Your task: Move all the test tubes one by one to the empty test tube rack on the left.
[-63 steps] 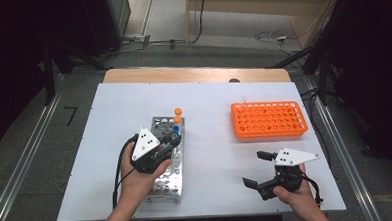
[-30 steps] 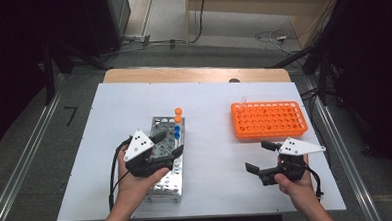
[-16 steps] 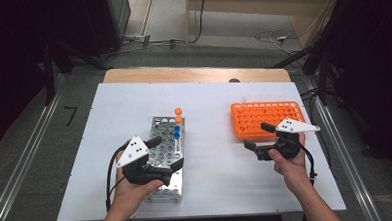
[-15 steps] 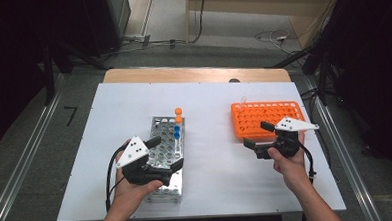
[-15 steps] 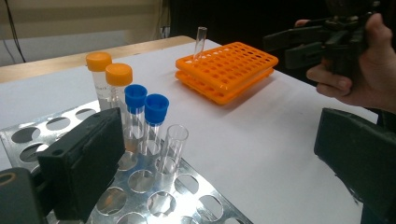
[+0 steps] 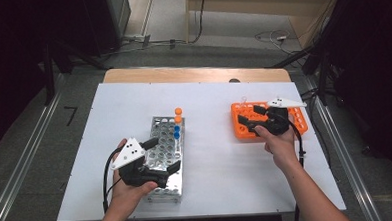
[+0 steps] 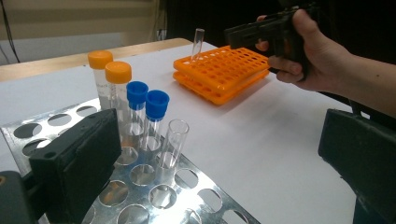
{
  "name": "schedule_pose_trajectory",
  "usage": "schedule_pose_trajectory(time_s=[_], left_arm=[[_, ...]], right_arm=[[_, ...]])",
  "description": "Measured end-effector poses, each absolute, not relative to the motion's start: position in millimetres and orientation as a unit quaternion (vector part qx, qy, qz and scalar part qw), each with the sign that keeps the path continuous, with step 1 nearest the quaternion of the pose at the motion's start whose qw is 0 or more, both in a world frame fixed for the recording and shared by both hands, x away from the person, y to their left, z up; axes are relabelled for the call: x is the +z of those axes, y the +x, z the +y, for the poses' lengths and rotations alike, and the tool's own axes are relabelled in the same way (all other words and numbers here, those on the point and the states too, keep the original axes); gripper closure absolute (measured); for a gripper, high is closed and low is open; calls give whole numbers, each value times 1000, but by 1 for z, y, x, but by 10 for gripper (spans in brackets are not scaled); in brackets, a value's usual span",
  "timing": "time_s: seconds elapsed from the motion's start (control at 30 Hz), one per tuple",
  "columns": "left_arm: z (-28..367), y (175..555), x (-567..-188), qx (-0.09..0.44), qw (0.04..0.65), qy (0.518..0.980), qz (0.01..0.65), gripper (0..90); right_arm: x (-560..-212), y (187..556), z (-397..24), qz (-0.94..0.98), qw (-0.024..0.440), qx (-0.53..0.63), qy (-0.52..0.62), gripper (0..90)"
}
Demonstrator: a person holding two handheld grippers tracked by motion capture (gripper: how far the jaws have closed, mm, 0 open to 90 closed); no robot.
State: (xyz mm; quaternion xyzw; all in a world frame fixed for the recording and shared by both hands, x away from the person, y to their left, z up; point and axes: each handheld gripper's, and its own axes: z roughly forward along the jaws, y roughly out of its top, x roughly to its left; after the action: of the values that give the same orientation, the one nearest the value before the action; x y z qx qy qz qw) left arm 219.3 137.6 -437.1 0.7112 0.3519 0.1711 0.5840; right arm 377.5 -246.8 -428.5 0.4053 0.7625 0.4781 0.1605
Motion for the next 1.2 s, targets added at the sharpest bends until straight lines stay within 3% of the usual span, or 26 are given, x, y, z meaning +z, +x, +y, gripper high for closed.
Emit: schedule_pose_trajectory(time_s=[0.23,0.4,0.83,1.2], left_arm=[[138,219,-437,174,583,710,354,0],[137,218,-436,179,580,712,352,0],[137,217,-436,176,583,710,353,0],[136,218,-436,176,580,713,353,0]], right_arm=[[-437,402,-241,759,170,448,441,423],[-444,416,-237,757,165,435,459,509],[-459,429,-226,753,166,414,484,637],[-464,428,-217,759,200,396,476,735]])
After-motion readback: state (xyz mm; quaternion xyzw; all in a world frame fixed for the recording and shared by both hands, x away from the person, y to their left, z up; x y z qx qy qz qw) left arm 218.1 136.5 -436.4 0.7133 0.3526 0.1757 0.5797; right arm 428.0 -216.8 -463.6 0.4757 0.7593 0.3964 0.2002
